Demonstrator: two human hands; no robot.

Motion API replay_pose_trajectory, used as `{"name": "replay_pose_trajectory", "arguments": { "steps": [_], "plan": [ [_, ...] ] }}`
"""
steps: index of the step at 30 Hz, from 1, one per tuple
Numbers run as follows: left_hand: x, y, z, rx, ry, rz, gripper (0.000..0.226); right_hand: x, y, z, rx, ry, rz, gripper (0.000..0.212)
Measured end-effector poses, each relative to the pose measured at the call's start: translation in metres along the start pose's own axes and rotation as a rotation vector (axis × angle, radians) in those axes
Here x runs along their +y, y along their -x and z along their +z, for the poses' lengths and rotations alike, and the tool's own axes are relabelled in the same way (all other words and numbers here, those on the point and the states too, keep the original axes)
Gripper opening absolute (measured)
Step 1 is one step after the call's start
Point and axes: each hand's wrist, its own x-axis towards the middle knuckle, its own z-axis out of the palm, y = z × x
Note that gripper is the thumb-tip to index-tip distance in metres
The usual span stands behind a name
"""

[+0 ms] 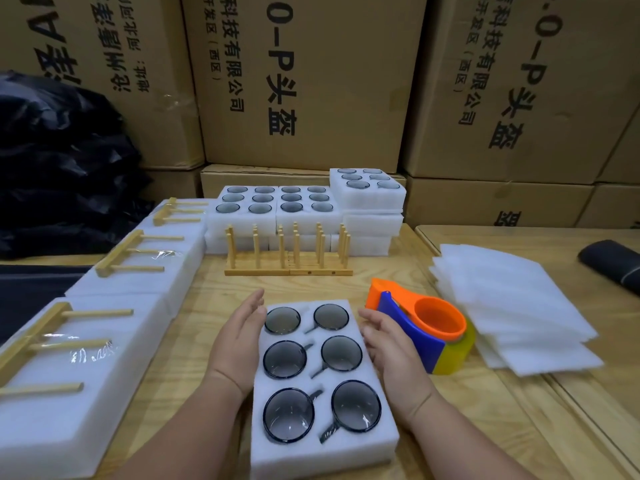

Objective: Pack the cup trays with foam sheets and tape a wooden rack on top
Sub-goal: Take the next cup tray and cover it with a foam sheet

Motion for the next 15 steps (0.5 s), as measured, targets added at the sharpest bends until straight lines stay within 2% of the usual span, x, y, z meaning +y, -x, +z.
{"name": "replay_pose_trajectory", "arguments": {
  "steps": [3, 6, 9, 11, 15],
  "plan": [
    [-0.0003, 0.0016, -0.0014, -0.013, -0.026, -0.005, 0.048, 0.0018, -0.0015, -0.0013, -0.004, -0.042, 0.021, 0.042],
    [0.0007, 0.0022, -0.0016, -0.005, -0.009, -0.017, 0.052, 0.0013, -0.0016, 0.0010, -0.019, -0.066, 0.011, 0.030],
    [-0.0014, 0.0015, -0.0010, 0.014, -0.038, -0.007, 0.043, 0.0005, -0.0010, 0.0023, -0.035, -0.076, 0.006, 0.032],
    [-0.0030, 0.0013, -0.0019, 0.055, -0.062, 0.014, 0.036, 0.0005, -0.0001, 0.0021, -0.039, -0.056, 0.000, 0.037],
    [-0.0046, 0.0012, -0.0024, 0.183, -0.152, 0.082, 0.035, 0.0000, 0.0016, -0.0021, -0.053, -0.067, -0.006, 0.036]
  ]
}}
